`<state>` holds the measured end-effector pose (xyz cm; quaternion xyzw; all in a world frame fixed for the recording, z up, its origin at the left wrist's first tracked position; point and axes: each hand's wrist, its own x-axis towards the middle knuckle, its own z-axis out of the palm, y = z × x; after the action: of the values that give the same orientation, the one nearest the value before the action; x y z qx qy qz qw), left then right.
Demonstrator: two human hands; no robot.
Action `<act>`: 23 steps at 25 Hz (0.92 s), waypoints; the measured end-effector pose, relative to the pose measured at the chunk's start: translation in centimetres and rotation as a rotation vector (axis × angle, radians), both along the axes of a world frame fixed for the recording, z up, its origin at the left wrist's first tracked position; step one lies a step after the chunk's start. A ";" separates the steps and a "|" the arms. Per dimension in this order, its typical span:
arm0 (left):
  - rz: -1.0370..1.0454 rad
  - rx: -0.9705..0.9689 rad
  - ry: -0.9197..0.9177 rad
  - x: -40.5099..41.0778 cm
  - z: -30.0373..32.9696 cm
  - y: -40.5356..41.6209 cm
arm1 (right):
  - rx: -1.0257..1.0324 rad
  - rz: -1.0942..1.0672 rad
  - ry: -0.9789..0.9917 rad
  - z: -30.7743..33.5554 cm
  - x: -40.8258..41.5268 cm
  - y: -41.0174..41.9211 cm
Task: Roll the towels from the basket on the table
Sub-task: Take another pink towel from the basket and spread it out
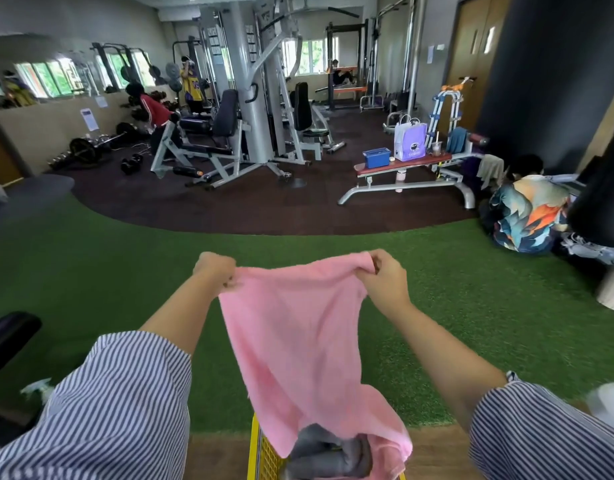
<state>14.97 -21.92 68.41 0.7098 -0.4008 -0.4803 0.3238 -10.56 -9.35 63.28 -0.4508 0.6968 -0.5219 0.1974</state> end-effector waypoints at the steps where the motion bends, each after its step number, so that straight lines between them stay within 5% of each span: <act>1: -0.141 0.057 -0.151 -0.4 0.2 1.0 | -0.056 0.002 -0.019 0.7 0.3 0.0; 4: -0.644 -0.039 -0.404 -2.7 1.7 3.8 | -0.114 0.098 0.047 2.0 1.1 -0.3; 9: -1.148 -0.578 -0.311 -7.3 3.0 6.0 | -0.107 0.235 0.153 3.7 2.5 0.2; 12: -1.119 -0.835 -0.338 -8.7 2.4 6.5 | -0.058 0.276 0.261 5.3 1.7 0.5; 18: -1.047 -1.030 -0.630 -9.2 3.9 6.6 | -0.025 0.195 0.364 4.8 1.5 1.1; 23: -0.726 -1.201 -0.610 -5.8 5.8 6.5 | 0.093 0.036 0.627 4.8 1.5 1.1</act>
<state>9.19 -15.45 74.21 0.3368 -0.8730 -0.0390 0.3507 -9.10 -8.27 68.08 -0.5925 0.7386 -0.3215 0.0022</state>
